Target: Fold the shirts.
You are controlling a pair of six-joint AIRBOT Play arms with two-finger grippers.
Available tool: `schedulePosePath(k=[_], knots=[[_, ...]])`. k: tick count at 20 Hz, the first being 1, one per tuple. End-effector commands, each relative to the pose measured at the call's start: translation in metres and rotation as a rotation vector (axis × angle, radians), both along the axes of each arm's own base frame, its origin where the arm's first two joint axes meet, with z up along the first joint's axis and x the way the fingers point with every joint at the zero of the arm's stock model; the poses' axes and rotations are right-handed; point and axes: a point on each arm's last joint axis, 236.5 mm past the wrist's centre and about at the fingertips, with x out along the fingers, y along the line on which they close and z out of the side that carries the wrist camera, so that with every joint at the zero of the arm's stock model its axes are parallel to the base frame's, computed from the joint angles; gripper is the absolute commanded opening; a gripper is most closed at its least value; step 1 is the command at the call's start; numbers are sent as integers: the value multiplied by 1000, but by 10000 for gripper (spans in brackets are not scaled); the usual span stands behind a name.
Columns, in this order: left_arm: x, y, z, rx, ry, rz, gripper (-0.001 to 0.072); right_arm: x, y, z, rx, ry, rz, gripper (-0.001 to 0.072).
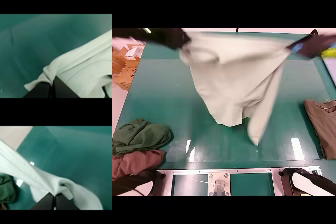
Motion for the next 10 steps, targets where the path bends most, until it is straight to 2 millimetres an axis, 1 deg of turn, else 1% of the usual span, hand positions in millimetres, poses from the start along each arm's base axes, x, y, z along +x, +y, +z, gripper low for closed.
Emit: schedulePosePath(k=[1,2,3,4,5,6,7,8,9,10], knots=[[27,8,-134,139,209,-5,34,23,31,-152,-3,200,-55,20],[36,8,-169,149,262,6,34,24,43,-197,-9,269,-77,20],[45,7,-203,157,311,16,34,23,55,-232,-10,329,-86,20],[54,4,-230,155,344,27,34,21,67,-260,-11,384,-80,19],[60,0,-248,133,367,38,34,18,77,-280,-3,437,-70,19],[67,-5,-260,108,376,52,36,17,83,-293,8,472,-67,20],[74,-4,-262,103,360,67,179,19,84,-296,10,484,-64,36],[81,0,-256,106,338,82,485,23,78,-293,14,480,-72,169],[85,6,-244,102,333,88,543,30,66,-282,32,479,-79,289],[89,19,-227,106,335,90,544,33,50,-265,65,490,-83,301]])
